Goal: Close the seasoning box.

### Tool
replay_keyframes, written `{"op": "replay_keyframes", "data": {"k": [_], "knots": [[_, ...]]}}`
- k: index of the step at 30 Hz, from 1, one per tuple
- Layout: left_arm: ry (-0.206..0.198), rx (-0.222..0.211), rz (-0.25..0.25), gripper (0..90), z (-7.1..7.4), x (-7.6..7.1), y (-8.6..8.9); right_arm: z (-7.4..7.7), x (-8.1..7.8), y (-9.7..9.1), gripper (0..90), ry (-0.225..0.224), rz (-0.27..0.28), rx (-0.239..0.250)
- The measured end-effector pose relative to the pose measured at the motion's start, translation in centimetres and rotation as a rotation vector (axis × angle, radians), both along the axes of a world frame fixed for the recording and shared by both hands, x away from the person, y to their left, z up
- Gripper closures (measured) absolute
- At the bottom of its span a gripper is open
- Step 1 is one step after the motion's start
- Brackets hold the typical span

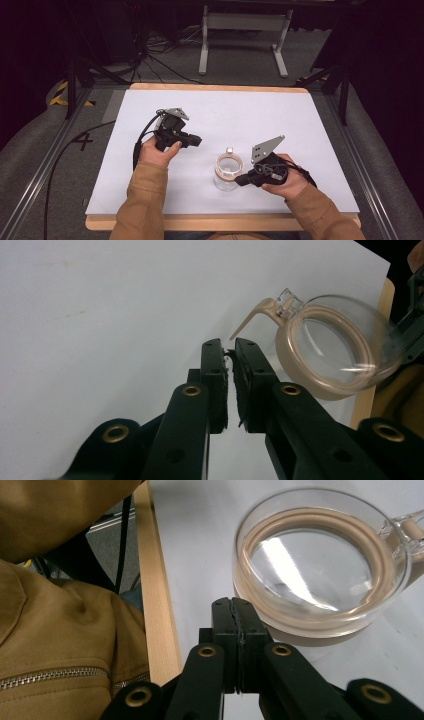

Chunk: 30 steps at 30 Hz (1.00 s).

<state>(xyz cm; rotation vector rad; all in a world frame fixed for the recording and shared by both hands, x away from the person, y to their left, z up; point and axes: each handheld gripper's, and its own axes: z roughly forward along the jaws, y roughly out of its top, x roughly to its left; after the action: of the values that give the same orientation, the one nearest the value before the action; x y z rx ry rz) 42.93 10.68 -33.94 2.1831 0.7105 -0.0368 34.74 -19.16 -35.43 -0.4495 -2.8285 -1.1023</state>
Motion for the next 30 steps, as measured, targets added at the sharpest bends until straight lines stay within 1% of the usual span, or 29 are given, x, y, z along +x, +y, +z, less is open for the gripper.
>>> {"op": "replay_keyframes", "data": {"k": [5,6,7,9,10,11,12,13,14,15,16,17,18,19,20,21,23,24,26,27,28,29,30], "knots": [[-0.007,-0.001,0.007,81.9,0.1,-0.1,0.1,0.1,-0.1,0.0,89.9,-0.002,0.004,0.005],[-0.012,-0.002,0.01,80.6,0.1,-0.1,0.1,0.2,-0.1,0.0,89.9,-0.013,0.0,0.008],[-0.013,0.011,0.02,79.2,0.2,-0.1,0.2,0.3,-0.1,-0.1,89.8,-0.015,-0.004,0.014],[-0.025,0.014,0.041,75.6,0.2,-0.3,0.2,0.8,-0.1,-0.4,89.0,-0.037,-0.01,0.036],[-0.037,0.016,0.053,72.7,0.3,-0.4,0.3,1.0,0.0,-0.6,82.2,-0.045,-0.019,0.053],[-0.044,0.018,0.063,70.1,0.3,-0.5,0.4,1.3,0.2,-0.8,76.8,-0.051,-0.034,0.081],[-0.048,0.015,0.079,67.7,0.4,-0.6,0.5,1.6,0.3,-1.1,73.6,-0.059,-0.054,0.107],[-0.054,0.012,0.09,65.3,0.4,-0.7,0.8,1.9,0.5,-1.4,71.5,-0.073,-0.069,0.133],[-0.056,0.012,0.097,62.7,0.5,-0.7,1.0,2.2,0.6,-1.9,67.4,-0.096,-0.09,0.155],[-0.056,0.012,0.097,61.0,0.5,-0.7,1.0,2.2,0.6,-1.9,67.4,-0.096,-0.09,0.155],[-0.067,0.01,0.108,60.1,0.6,-0.8,1.4,2.8,0.9,-2.7,63.8,-0.134,-0.126,0.183],[-0.07,0.001,0.122,59.3,0.6,-0.9,1.5,3.1,1.1,-3.1,62.8,-0.147,-0.143,0.198],[-0.07,0.001,0.122,58.3,0.6,-0.9,1.5,3.3,1.3,-3.6,61.0,-0.158,-0.161,0.211],[-0.078,-0.001,0.128,57.1,0.6,-0.9,1.7,3.6,1.5,-4.2,59.4,-0.17,-0.186,0.227],[-0.074,-0.004,0.146,56.5,0.7,-1.1,1.9,3.8,1.7,-4.6,58.7,-0.175,-0.201,0.232],[-0.083,0.002,0.15,55.9,0.7,-1.1,2.1,4.0,2.0,-5.1,58.3,-0.186,-0.219,0.239],[-0.08,0.0,0.157,55.2,0.7,-1.2,2.2,4.3,2.5,-6.1,57.0,-0.197,-0.26,0.249],[-0.079,-0.001,0.169,54.7,0.6,-1.2,2.6,4.4,2.8,-6.6,56.3,-0.199,-0.28,0.254],[-0.072,-0.009,0.189,54.0,0.4,-1.2,2.8,4.4,3.4,-7.6,55.6,-0.21,-0.323,0.255],[-0.074,-0.002,0.189,53.8,0.3,-1.1,3.0,4.4,3.7,-8.1,55.0,-0.213,-0.344,0.252],[-0.07,-0.005,0.203,53.7,0.3,-1.1,3.2,4.3,4.0,-8.6,54.4,-0.217,-0.365,0.252],[-0.073,0.001,0.206,53.6,0.2,-1.0,3.3,4.2,4.3,-9.2,53.8,-0.216,-0.385,0.25],[-0.073,0.001,0.206,53.5,0.2,-1.0,3.3,4.2,4.3,-9.2,53.8,-0.216,-0.385,0.25]]}}
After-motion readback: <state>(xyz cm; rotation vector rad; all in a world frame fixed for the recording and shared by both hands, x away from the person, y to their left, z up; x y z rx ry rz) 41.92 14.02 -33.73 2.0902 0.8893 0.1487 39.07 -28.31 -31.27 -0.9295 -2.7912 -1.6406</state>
